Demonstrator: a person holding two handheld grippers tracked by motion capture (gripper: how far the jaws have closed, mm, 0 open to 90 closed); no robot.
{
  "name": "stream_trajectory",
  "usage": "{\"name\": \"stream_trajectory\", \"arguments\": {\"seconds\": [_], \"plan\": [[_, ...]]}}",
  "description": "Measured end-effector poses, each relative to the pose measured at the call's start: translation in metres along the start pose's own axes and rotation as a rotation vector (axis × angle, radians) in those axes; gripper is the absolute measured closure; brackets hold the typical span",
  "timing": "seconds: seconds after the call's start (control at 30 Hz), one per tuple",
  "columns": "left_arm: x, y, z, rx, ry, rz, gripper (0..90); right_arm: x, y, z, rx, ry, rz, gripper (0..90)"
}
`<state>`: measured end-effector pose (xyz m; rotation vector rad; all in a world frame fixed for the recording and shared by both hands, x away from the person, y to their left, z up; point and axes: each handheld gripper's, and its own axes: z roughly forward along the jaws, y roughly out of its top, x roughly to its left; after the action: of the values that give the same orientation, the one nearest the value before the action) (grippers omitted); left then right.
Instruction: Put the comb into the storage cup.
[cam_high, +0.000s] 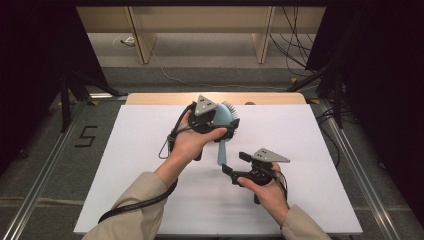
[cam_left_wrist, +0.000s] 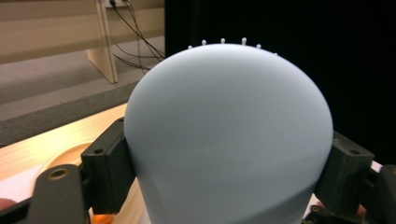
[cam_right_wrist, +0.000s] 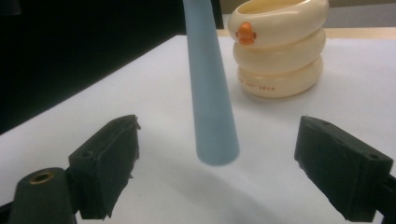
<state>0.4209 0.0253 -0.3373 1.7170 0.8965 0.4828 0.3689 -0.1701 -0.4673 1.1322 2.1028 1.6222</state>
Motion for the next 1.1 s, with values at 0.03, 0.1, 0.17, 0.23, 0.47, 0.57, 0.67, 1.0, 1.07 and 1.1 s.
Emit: {"name": "stream_trajectory", "arguments": {"seconds": [0.03, 0.1, 0.17, 0.23, 0.47, 0.57, 0.67, 1.0, 1.07, 1.1], "plan": [[0.001, 0.0, 0.0, -0.009, 0.009, -0.001, 19.8, -0.001, 0.0, -0.001, 0.001, -0.004, -0.005, 14.1], [0.002, 0.001, -0.002, -0.024, 0.027, -0.007, 19.8, -0.002, 0.0, -0.002, 0.004, -0.008, -0.013, 13.8], [0.003, 0.002, -0.003, -0.037, 0.041, -0.016, 19.8, -0.003, 0.0, -0.003, 0.007, -0.014, -0.02, 13.2], [0.005, 0.003, -0.004, -0.049, 0.059, -0.017, 19.8, -0.006, 0.0, -0.005, 0.003, -0.012, -0.021, 12.6], [0.01, 0.005, -0.006, -0.072, 0.109, -0.018, 19.8, -0.013, 0.003, -0.014, -0.012, -0.029, -0.013, 10.8], [0.012, 0.005, -0.006, -0.081, 0.126, -0.019, 19.8, -0.016, 0.003, -0.018, -0.018, -0.039, -0.019, 10.3], [0.014, 0.004, -0.006, -0.089, 0.145, -0.03, 19.8, -0.019, 0.003, -0.023, -0.017, -0.051, -0.028, 9.5], [0.021, 0.007, -0.012, -0.111, 0.189, -0.03, 19.8, -0.028, 0.001, -0.032, -0.011, -0.077, -0.043, 8.0], [0.023, 0.008, -0.013, -0.116, 0.197, -0.033, 19.8, -0.029, 0.0, -0.034, -0.008, -0.083, -0.046, 8.0], [0.024, 0.008, -0.013, -0.12, 0.202, -0.033, 19.8, -0.03, 0.0, -0.035, -0.006, -0.084, -0.047, 7.8]]}}
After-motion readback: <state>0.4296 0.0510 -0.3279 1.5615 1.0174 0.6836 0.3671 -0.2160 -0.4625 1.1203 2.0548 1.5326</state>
